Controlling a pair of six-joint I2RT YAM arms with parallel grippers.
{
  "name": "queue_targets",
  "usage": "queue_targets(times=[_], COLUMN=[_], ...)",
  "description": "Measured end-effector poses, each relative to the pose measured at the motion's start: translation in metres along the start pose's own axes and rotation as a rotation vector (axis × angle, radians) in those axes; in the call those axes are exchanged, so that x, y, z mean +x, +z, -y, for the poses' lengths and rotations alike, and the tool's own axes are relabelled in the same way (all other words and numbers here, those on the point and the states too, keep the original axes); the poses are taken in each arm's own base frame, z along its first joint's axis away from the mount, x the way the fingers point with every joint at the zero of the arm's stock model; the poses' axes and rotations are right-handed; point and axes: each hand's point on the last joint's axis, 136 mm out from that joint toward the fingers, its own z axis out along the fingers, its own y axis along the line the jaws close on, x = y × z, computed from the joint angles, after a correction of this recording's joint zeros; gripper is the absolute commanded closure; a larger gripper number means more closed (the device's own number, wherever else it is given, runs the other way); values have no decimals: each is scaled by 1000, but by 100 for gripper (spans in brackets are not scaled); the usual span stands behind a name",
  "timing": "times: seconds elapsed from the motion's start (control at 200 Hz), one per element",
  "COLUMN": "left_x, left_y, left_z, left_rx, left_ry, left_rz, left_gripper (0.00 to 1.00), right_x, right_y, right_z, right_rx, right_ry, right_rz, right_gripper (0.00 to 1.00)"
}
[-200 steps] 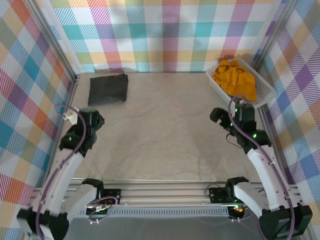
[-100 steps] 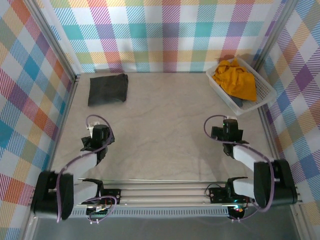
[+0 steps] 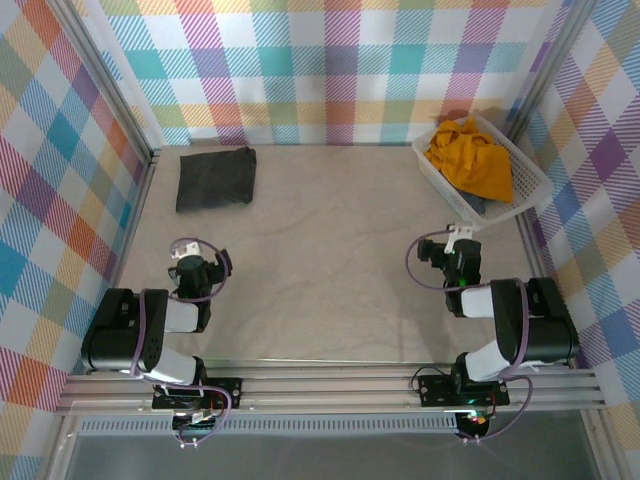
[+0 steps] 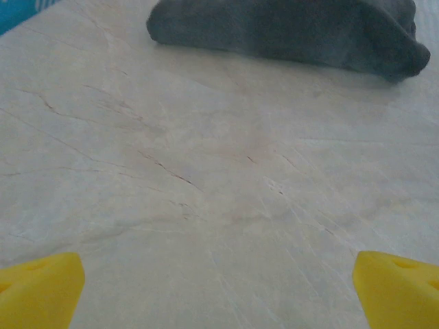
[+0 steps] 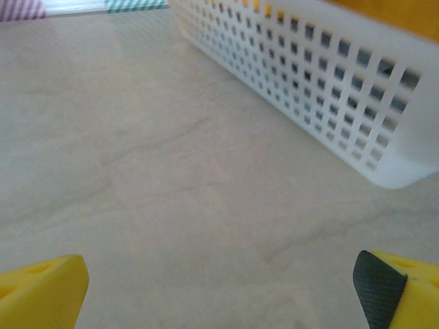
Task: Fold and stack the t-shirts
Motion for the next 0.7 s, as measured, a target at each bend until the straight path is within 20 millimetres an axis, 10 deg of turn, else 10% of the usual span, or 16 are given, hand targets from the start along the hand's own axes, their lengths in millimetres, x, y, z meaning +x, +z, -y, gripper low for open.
queue_targets(times=[0.21, 0.7], left_x=[-43, -39], left_y=[28, 27], left_z=[44, 46], left_rx=[99, 101], left_ry=[71, 94], left_rz=[54, 37], left_gripper=[0, 0], right_x=[-22, -26], right_y=[15, 17], right_z=[-4, -9], right_rx=[-20, -52], right_ry=[2, 1], right_rz=[18, 17], right_gripper=[0, 0])
